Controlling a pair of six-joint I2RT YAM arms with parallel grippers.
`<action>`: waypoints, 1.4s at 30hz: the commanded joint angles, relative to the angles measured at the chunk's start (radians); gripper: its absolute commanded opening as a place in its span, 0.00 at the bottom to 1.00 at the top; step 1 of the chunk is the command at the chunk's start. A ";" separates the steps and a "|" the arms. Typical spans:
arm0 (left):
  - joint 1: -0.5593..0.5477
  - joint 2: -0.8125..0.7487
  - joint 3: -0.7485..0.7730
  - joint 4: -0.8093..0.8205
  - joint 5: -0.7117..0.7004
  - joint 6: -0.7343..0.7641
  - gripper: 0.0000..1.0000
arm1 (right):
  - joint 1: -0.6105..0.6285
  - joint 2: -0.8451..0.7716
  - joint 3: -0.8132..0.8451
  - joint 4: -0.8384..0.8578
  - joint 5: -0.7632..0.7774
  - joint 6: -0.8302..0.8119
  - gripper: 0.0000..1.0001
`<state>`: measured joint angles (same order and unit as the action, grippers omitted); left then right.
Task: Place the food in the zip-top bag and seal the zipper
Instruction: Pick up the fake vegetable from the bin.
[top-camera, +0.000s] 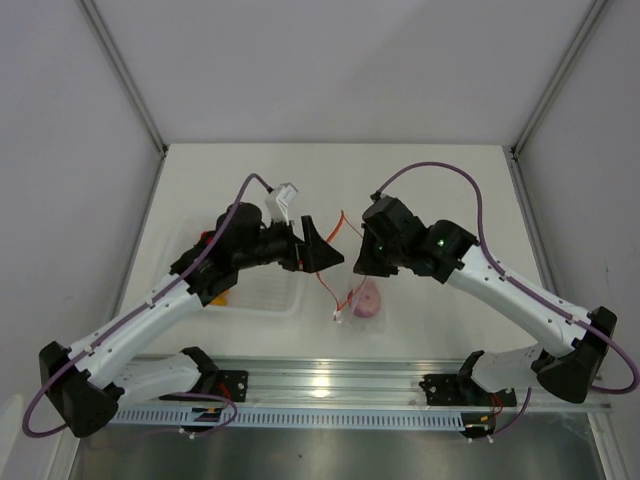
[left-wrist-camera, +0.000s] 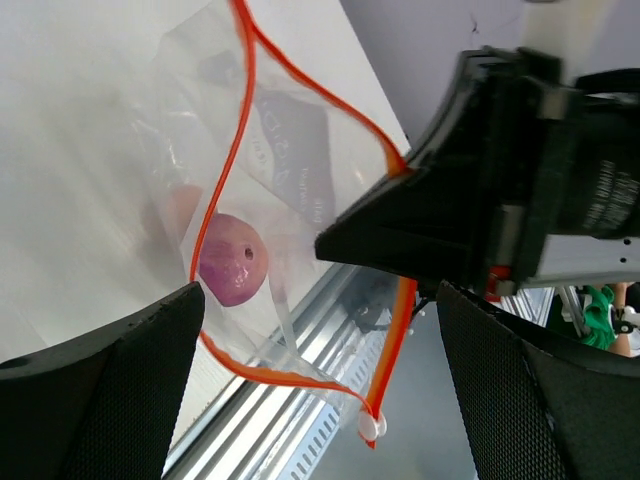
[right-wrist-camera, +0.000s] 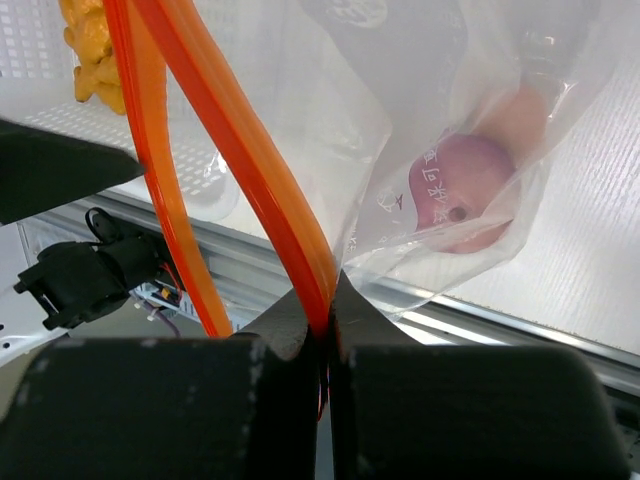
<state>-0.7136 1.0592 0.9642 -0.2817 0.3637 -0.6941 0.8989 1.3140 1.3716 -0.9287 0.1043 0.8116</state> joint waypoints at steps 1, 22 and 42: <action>-0.004 -0.079 -0.008 0.065 -0.026 0.042 0.99 | -0.003 -0.030 -0.009 0.013 0.012 0.004 0.00; 0.097 -0.229 -0.028 -0.137 -0.319 -0.025 1.00 | -0.014 -0.045 -0.031 -0.002 0.029 0.006 0.00; 0.641 0.047 0.070 -0.536 -0.483 -0.097 1.00 | -0.045 -0.039 -0.034 0.005 0.000 -0.040 0.00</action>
<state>-0.1425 1.0412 0.9913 -0.7120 -0.0860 -0.7452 0.8623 1.2957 1.3392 -0.9306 0.1101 0.7971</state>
